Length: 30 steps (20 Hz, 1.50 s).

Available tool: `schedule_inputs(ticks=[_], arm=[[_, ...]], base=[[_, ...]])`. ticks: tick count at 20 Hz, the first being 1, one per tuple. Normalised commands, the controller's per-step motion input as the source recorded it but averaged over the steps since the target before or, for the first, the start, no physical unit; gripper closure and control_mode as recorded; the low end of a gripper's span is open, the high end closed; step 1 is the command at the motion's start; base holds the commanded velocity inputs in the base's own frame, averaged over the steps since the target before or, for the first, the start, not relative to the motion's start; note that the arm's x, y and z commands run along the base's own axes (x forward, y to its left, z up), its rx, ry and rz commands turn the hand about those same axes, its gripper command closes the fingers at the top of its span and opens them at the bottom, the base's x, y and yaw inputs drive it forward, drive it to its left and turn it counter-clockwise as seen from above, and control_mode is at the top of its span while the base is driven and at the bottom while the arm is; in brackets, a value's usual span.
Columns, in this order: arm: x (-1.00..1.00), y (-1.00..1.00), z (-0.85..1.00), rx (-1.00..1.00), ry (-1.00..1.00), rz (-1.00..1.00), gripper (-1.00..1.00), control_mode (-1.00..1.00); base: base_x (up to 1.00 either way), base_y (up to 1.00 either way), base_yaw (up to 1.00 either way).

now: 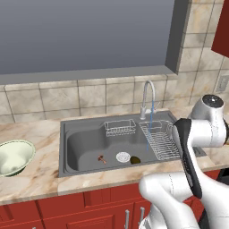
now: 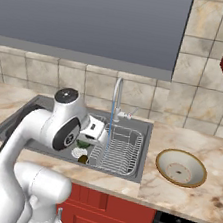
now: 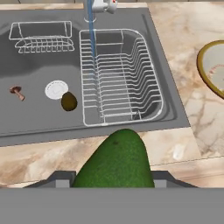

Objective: Pick the avocados from the sink and place them in one bowl. Place the mushroom in the other bowl. Then turn off the sink faucet.

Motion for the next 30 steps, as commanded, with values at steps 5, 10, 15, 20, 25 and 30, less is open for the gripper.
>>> schedule_inputs(ticks=[5,10,15,20,25,30], arm=[[0.00,-0.52,0.00,-0.03,-0.01,0.00,1.00,-1.00],[0.00,-0.48,0.00,-0.03,0.00,0.00,1.00,-1.00],[0.08,-0.40,0.00,-0.01,0.00,0.00,1.00,-1.00],[0.15,-0.34,0.00,0.00,0.00,0.00,1.00,-1.00],[0.28,-0.24,0.00,0.00,0.00,0.00,1.00,-1.00],[0.44,-0.12,0.00,0.00,0.00,0.00,1.00,-1.00]], base=[[0.00,0.00,0.00],[0.00,0.00,0.00],[0.00,0.00,0.00],[0.00,0.00,0.00],[0.00,0.00,0.00],[0.00,0.00,0.00]])
